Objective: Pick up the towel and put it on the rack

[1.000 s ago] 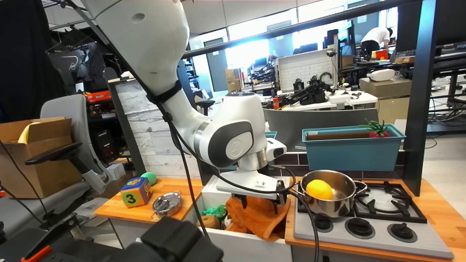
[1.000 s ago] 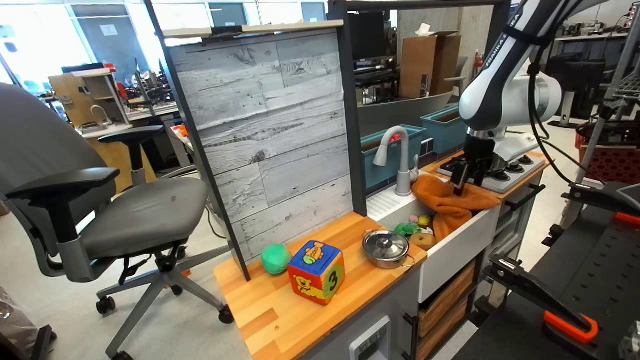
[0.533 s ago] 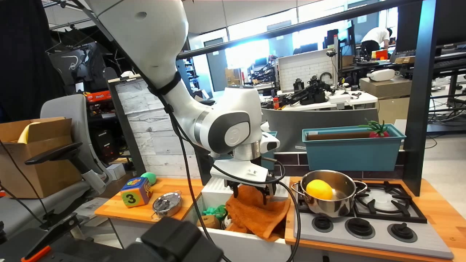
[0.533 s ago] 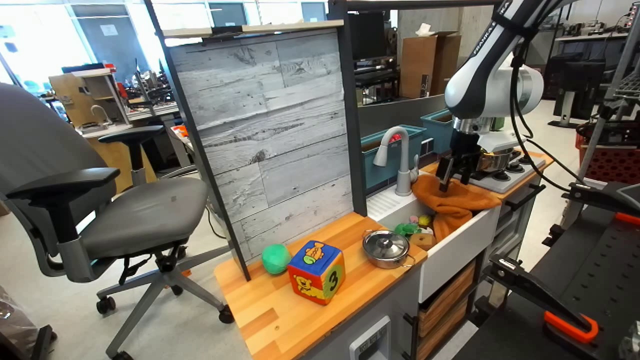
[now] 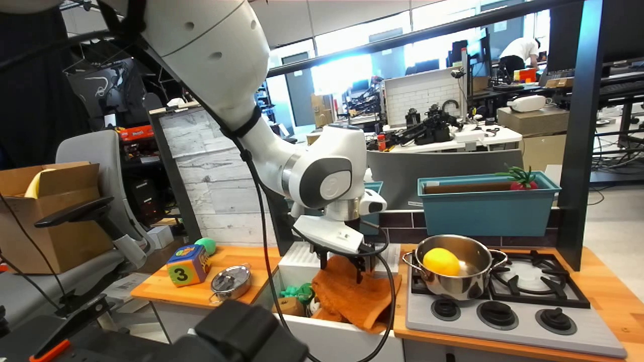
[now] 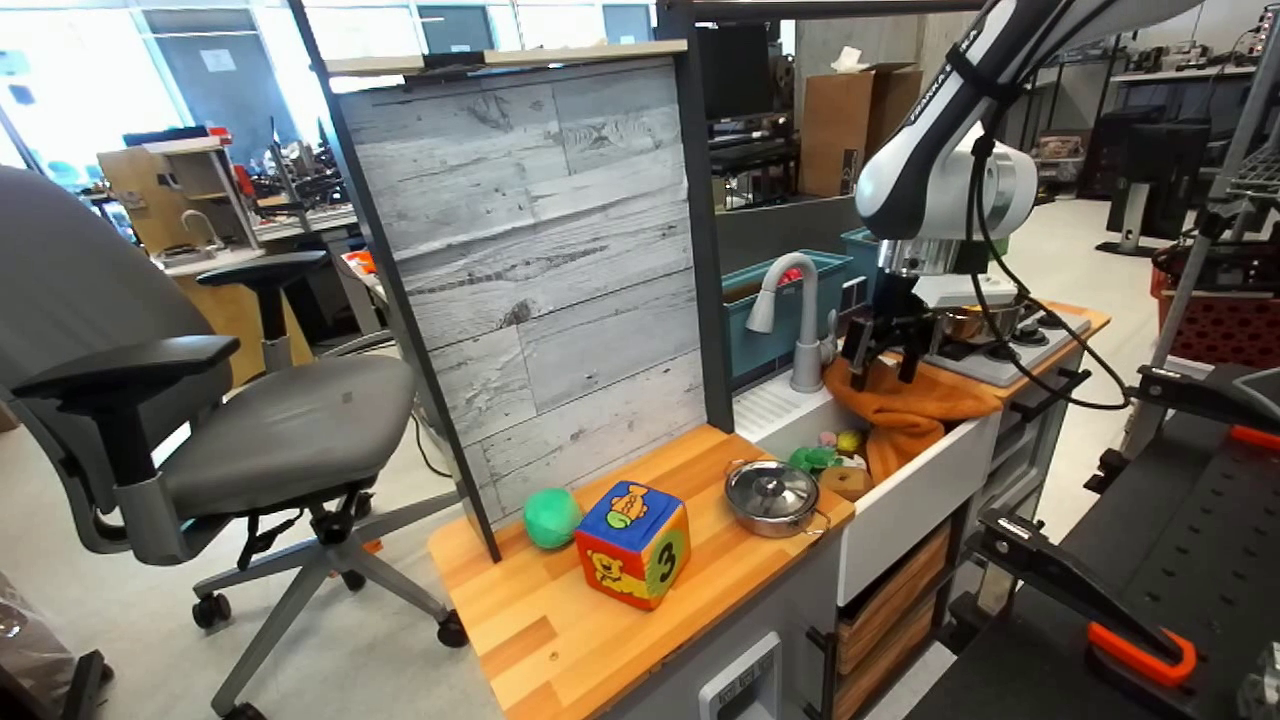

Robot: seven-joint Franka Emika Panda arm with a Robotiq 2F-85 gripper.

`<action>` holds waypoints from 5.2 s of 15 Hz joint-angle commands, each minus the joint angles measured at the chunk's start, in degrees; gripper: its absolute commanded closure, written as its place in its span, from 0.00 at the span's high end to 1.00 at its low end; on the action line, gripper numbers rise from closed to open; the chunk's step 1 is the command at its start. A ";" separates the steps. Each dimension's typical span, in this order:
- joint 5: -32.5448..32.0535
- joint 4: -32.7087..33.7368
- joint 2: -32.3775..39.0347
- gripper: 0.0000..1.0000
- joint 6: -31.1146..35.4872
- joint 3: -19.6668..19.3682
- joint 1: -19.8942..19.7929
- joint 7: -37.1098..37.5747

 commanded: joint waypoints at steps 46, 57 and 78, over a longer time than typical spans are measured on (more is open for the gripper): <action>18.30 -29.14 -47.80 0.00 -13.65 0.08 -5.21 -17.19; 20.20 -26.40 -58.01 0.70 -35.37 -15.25 2.13 -5.83; 17.77 -8.70 -10.25 1.00 0.63 -3.99 2.85 -5.32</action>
